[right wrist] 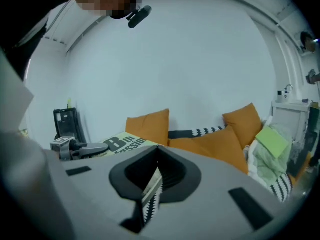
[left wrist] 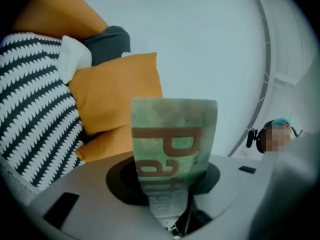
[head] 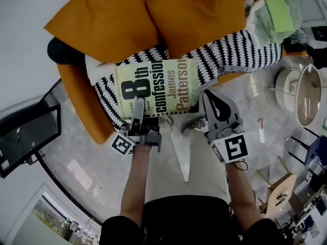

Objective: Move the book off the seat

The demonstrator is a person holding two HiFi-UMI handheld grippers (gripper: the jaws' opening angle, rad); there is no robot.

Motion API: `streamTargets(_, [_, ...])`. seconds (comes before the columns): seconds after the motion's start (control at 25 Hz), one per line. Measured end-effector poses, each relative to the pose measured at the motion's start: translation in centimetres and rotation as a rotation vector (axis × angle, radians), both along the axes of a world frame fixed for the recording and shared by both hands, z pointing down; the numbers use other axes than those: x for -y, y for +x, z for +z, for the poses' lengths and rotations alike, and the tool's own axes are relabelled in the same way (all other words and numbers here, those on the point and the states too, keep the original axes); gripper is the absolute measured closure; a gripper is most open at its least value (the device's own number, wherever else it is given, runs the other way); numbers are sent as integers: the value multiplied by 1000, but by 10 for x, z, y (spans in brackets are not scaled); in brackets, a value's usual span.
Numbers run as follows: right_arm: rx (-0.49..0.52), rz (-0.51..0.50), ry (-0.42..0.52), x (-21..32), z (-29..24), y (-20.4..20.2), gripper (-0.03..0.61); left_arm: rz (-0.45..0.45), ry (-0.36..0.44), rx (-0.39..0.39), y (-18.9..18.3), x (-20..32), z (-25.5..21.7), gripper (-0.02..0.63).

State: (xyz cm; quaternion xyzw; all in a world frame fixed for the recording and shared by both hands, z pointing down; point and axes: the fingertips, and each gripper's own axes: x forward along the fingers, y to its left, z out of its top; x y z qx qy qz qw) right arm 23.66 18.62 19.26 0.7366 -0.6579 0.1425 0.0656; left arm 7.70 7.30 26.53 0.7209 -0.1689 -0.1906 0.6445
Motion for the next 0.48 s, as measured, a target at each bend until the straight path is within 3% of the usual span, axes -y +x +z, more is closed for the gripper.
streamTargets(0.12, [-2,70,69,-44,-38,40,563,54,30,-44,48,-36,-41,451])
streamTargets(0.48, [6,163,209,-50,-70,34,563,98,54,-110,61,-30,-74,451])
